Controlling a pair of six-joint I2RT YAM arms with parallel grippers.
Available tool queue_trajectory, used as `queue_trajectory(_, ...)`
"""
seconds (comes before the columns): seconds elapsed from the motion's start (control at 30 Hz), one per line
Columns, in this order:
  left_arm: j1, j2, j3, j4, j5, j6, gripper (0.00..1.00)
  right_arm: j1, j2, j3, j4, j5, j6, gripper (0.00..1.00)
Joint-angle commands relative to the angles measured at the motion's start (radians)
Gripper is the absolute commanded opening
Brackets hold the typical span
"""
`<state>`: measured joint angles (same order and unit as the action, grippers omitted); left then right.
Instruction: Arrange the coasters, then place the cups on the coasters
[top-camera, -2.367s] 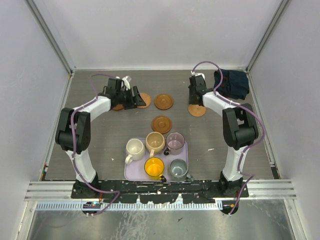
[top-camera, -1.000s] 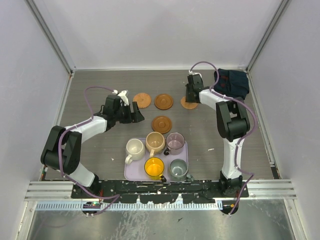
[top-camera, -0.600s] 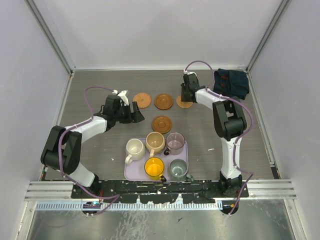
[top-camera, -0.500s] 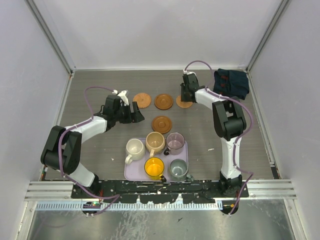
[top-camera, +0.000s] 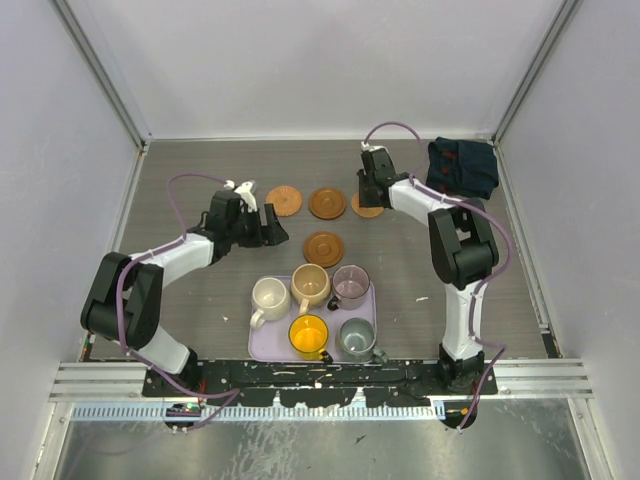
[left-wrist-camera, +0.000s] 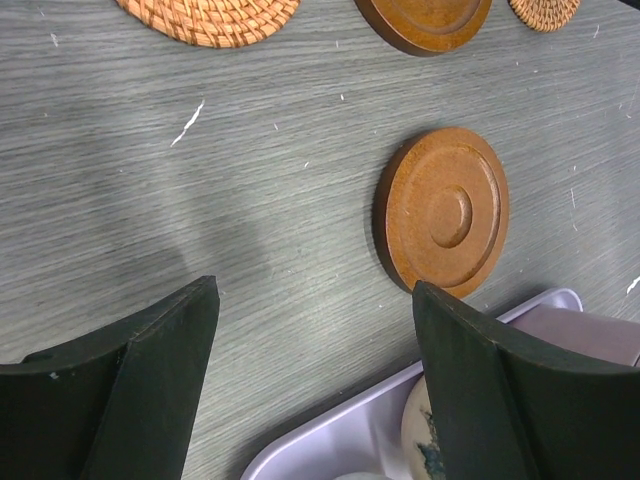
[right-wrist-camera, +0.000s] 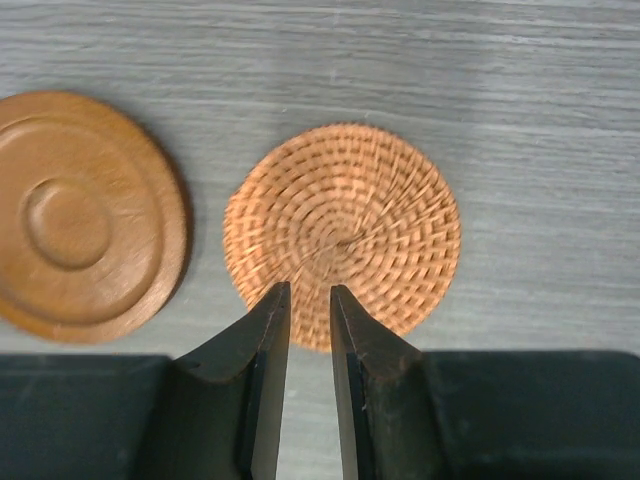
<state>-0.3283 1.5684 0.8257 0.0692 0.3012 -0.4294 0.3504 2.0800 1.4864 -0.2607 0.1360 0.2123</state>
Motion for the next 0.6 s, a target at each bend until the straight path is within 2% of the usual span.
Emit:
queue_trajectory(0.0, -0.003, -0.059, -0.016, 0.055, 0.000, 0.002, 0.80, 0.048, -0.170, -0.038, 0.010, 0.017, -0.011, 0.29)
queue_trajectory(0.17, -0.004, -0.066, -0.035, 0.058, -0.001, -0.001, 0.80, 0.120, -0.208, -0.094, -0.012, 0.021, -0.020, 0.29)
queue_trajectory(0.57, -0.003, -0.056, -0.045, 0.065, 0.002, -0.020, 0.80, 0.248, -0.186, -0.194, -0.041, -0.044, 0.014, 0.28)
